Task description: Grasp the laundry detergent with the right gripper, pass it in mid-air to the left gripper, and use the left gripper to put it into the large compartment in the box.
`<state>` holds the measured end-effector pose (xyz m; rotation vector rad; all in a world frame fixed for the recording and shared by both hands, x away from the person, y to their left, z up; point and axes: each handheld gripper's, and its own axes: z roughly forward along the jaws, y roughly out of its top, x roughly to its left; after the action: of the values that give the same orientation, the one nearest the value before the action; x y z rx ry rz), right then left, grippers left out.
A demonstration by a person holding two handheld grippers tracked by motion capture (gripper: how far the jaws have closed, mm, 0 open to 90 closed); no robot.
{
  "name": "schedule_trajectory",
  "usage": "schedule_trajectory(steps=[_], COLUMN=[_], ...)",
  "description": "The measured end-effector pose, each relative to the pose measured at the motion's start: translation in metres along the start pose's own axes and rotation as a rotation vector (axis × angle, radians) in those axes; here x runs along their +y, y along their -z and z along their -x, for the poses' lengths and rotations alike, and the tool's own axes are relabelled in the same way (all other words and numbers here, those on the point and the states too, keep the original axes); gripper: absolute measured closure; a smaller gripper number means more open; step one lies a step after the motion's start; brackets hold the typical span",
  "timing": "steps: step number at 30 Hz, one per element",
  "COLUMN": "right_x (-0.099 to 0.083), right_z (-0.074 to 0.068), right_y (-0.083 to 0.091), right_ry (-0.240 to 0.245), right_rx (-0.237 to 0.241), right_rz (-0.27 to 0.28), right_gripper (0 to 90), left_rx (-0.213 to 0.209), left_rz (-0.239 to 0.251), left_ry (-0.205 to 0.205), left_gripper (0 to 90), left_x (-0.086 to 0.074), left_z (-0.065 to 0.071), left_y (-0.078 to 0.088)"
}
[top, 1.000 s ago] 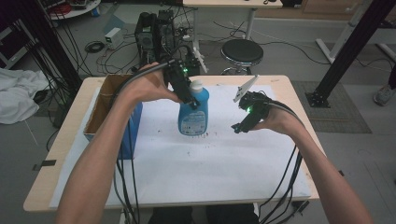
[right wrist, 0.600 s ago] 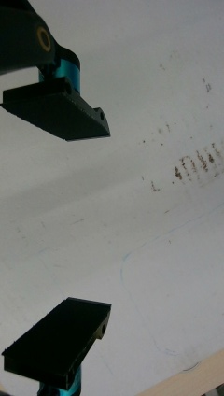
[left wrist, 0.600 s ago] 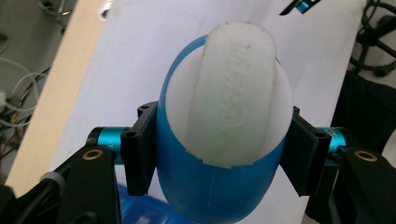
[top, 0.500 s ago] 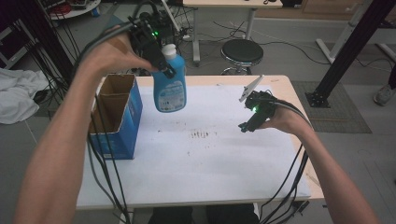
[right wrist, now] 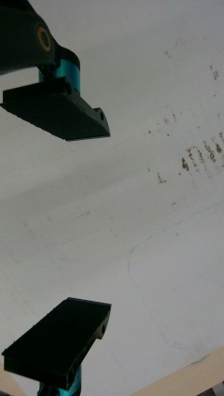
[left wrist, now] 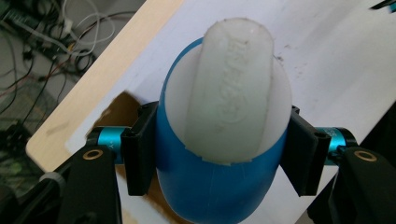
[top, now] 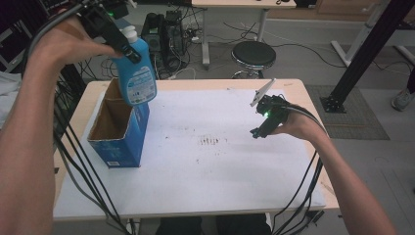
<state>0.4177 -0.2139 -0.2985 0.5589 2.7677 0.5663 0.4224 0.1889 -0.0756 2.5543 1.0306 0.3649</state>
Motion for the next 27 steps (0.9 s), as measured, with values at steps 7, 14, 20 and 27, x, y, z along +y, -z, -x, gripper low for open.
schedule_trajectory(steps=[7, 14, 20, 27], right_x=[-0.001, 0.0, 0.001, 0.0], right_z=[0.0, -0.001, -0.002, -0.002], right_y=[-0.001, -0.003, -0.003, -0.003], right_ry=[-0.007, 0.01, 0.021, 0.024], right_rx=[0.0, -0.006, -0.014, -0.016], right_rz=[-0.02, -0.022, -0.026, -0.036], right_gripper=[12.6, 12.6, 12.6, 12.6], left_rx=[0.03, 0.04, 0.055, 0.044], left_rz=[-0.016, -0.036, -0.062, -0.074], left_ry=[0.061, 0.08, 0.1, 0.125], left_gripper=[37.2, 37.2, 37.2, 37.2], left_x=[-0.021, -0.04, -0.057, -0.074], left_z=[-0.017, -0.023, -0.03, -0.036], left_y=[0.004, -0.004, -0.016, -0.033])
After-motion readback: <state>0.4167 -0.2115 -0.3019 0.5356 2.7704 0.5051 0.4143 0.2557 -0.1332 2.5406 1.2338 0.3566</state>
